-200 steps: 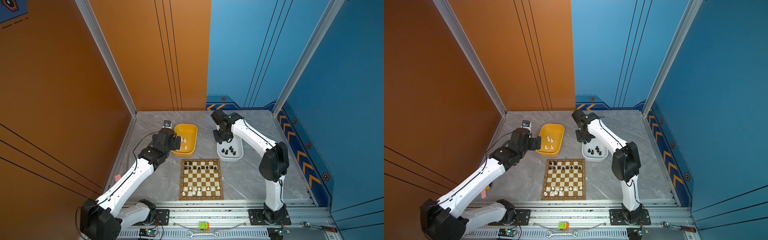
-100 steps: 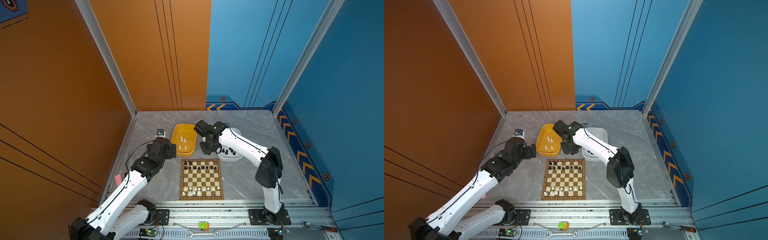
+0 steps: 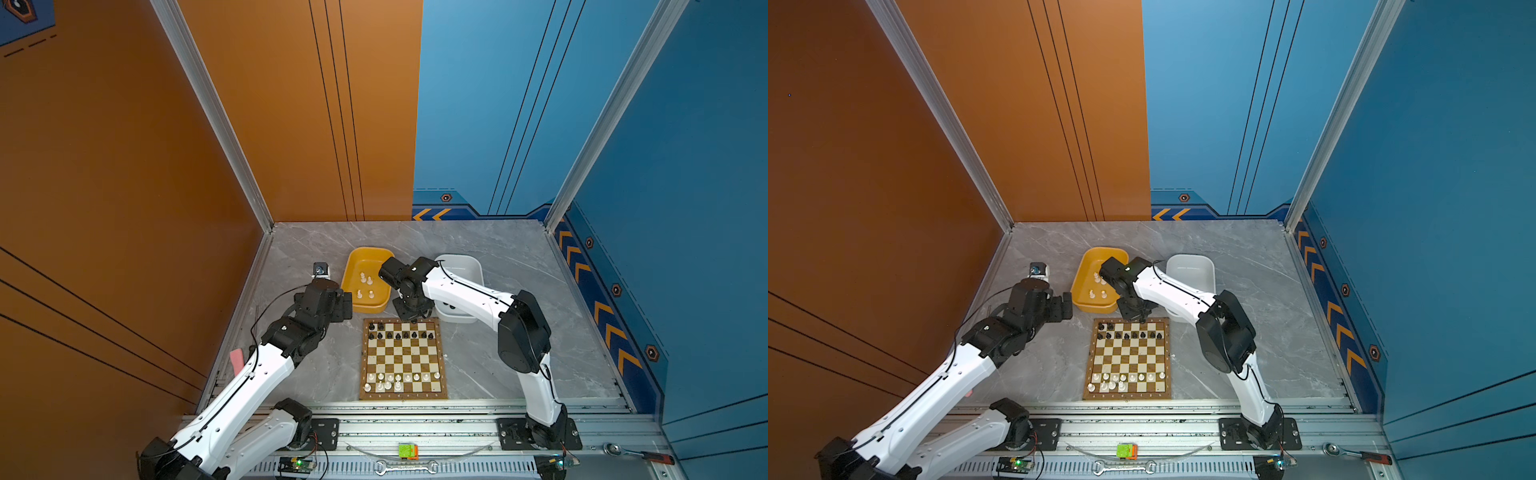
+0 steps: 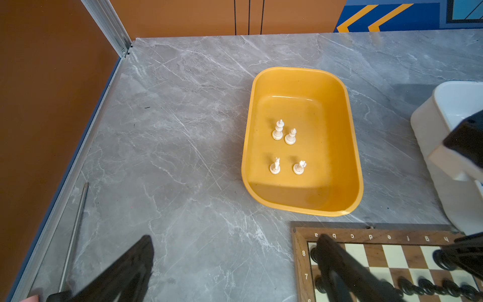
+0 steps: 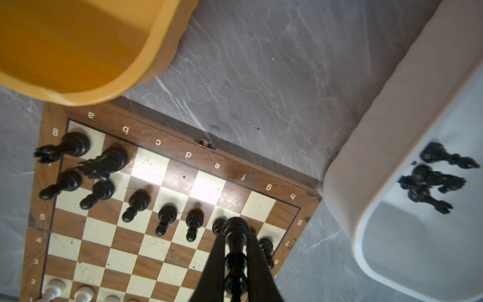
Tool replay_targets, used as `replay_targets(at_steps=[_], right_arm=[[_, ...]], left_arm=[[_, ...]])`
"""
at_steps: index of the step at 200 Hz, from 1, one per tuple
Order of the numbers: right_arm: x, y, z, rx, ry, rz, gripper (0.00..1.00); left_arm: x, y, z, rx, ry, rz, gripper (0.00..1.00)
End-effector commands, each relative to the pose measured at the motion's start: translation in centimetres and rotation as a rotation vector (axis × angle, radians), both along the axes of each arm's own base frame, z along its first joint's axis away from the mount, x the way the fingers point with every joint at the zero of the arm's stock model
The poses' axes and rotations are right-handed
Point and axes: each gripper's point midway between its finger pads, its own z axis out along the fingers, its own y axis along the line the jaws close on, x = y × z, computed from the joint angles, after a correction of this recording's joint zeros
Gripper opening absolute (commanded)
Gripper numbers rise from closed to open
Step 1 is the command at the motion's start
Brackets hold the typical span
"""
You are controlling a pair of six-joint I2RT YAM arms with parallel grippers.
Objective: Set up the chess pieces on the board
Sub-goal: 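Carry the black piece with right gripper over the chessboard, then lower the black piece onto a back-row square and open right gripper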
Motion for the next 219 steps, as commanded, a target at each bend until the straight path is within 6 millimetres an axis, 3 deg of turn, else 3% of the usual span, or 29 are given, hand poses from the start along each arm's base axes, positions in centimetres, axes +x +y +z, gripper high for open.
replay_targets(at_steps=[1, 33, 46, 219], right_arm=[[-0.2, 0.6, -1.3, 0.017, 0.021, -0.018, 0.09], [0.0, 1.0, -1.8, 0.032, 0.024, -0.015, 0.09], [-0.5, 0.5, -2.9, 0.016, 0.048, -0.017, 0.09], [-0.5, 0.7, -3.7, 0.025, 0.065, -0.019, 0.09]], left_arm=[[-0.4, 0.1, -0.5, -0.018, 0.018, 0.002, 0.98], [-0.4, 0.0, -0.4, -0.026, 0.021, 0.008, 0.98], [-0.3, 0.1, -0.3, -0.023, 0.023, 0.01, 0.98], [-0.7, 0.6, 0.0, -0.022, 0.012, 0.027, 0.98]])
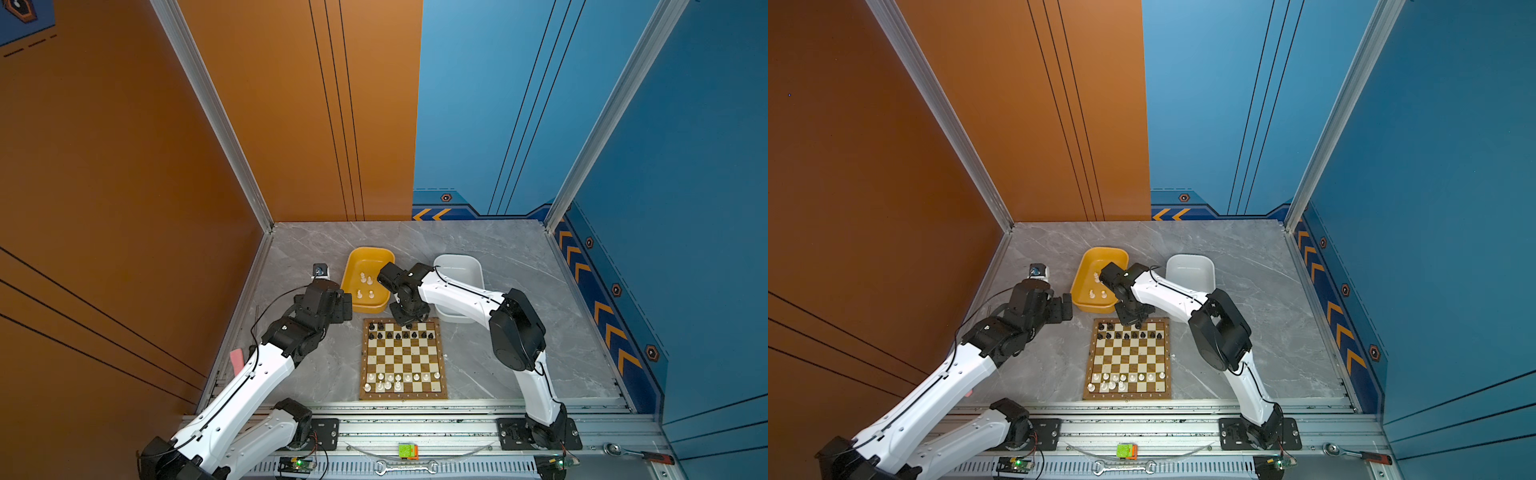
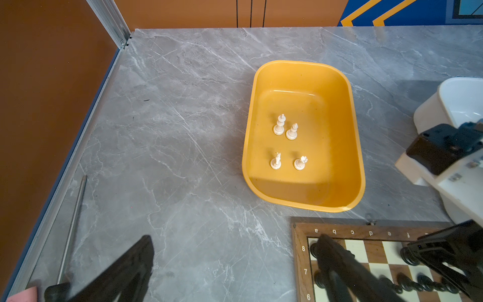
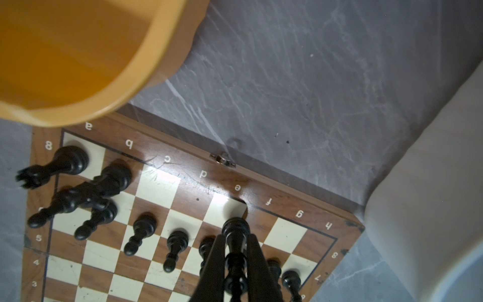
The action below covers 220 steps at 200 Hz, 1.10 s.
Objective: Set up the chess pieces on the board
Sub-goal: 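Lower the black piece onto a back-row square and open right gripper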
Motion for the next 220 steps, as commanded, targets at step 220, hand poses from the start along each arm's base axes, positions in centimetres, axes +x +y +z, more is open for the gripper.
replay_targets(at_steps=[220], right_arm=[[0.3, 1.2, -0.9, 0.006, 0.013, 0.0, 0.1]], left_arm=[[-1.6, 1.2, 0.7, -0.028, -0.028, 0.039, 0.98]])
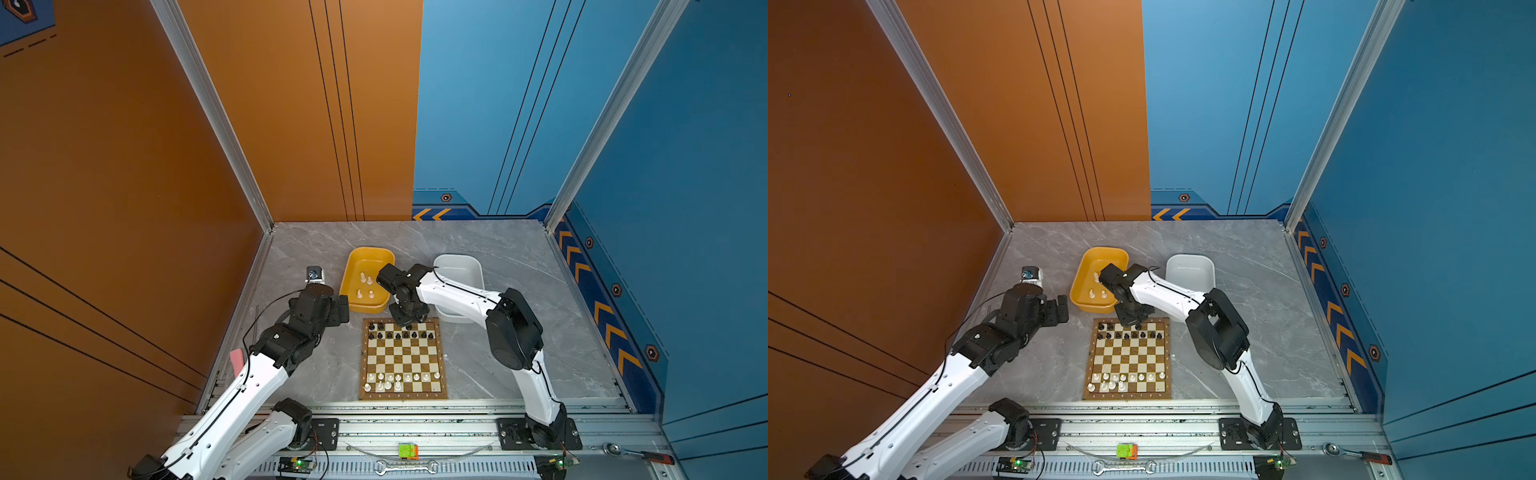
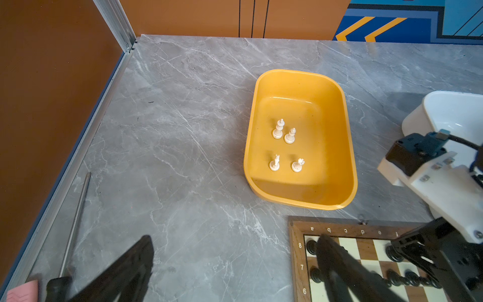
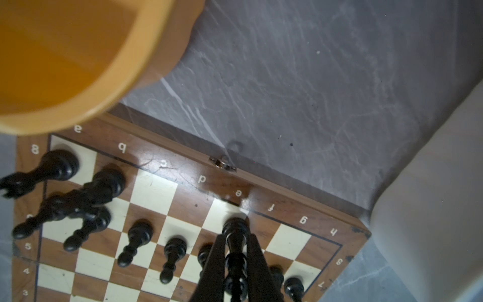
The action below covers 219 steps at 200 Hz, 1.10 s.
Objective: Set up the chess pieces on the board
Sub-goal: 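Lower the black piece onto a back-row square and open right gripper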
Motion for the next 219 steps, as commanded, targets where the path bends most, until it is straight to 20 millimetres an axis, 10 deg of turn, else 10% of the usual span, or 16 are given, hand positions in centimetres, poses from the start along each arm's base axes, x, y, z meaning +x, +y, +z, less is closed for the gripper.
replay_targets(at_steps=[1, 99, 219], right_arm=[[0.1, 0.9, -0.2, 0.012, 0.007, -0.003, 0.1], [0.0, 0.8, -0.8, 0.005, 0.022, 0.007, 0.14], [0.8, 0.5, 0.7, 0.03, -0.004, -0.007, 0.41]], left_arm=[[-0.5, 0.6, -0.3, 0.003, 0.01, 0.026, 0.98], [-0.7, 0.7, -0.4, -0.006, 0.012, 0.035, 0.98], [-0.3, 0.5, -0.5, -0.006, 0.013, 0.036, 0.98]])
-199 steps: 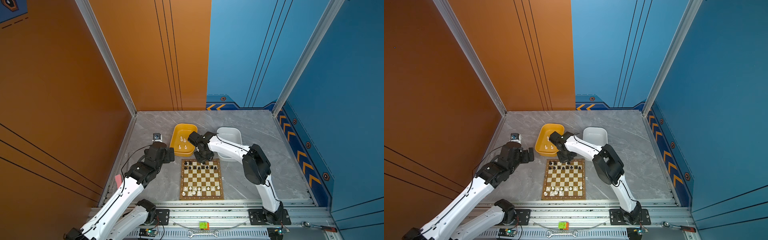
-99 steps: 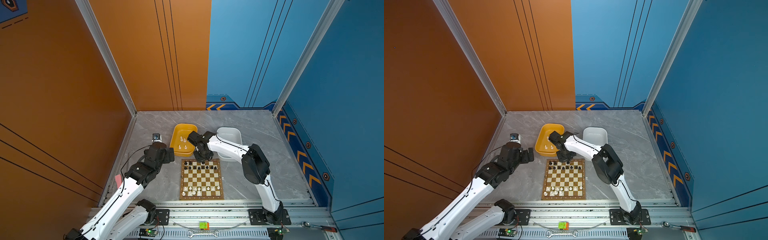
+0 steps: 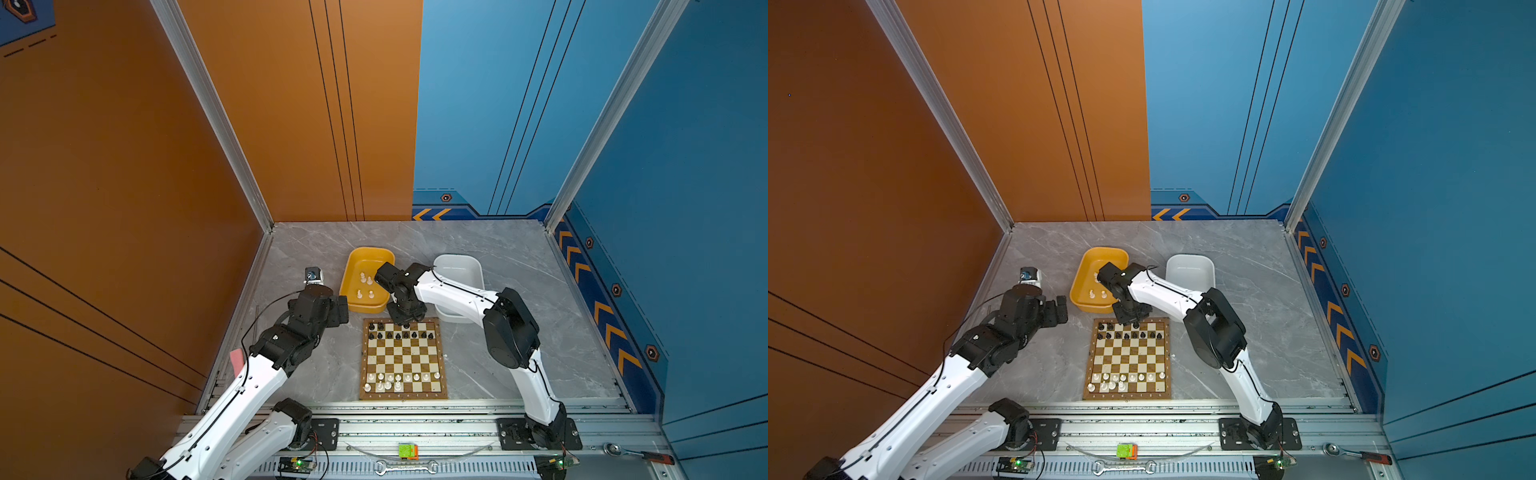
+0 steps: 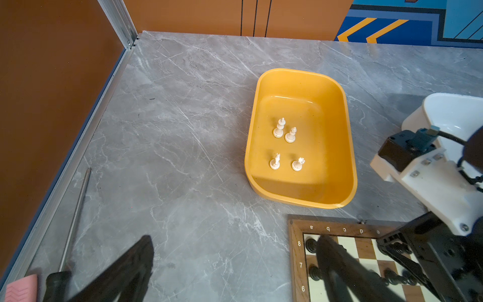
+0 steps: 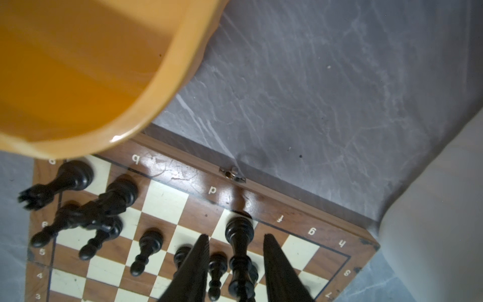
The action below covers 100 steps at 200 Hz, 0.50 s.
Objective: Set up the chess pieces on the board
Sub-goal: 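Lower the black piece onto a back-row square and open right gripper, then move right gripper back over the white tub while left gripper shifts over yellow tub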
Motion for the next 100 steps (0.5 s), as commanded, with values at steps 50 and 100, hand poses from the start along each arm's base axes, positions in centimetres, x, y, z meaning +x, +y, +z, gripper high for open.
replay_targets(at_steps=[50, 100], right_arm=[[1.8, -0.4, 3.1, 0.064, -0.045, -0.045, 0.46], [4.1, -1.8, 7.4, 0.144, -0.106, -0.105, 0.5]], left_arm=[[0.9, -0.3, -0.5, 0.013, 0.018, 0.012, 0.98], [3.0, -2.2, -0.2, 0.045, 0.032, -0.039, 0.98]])
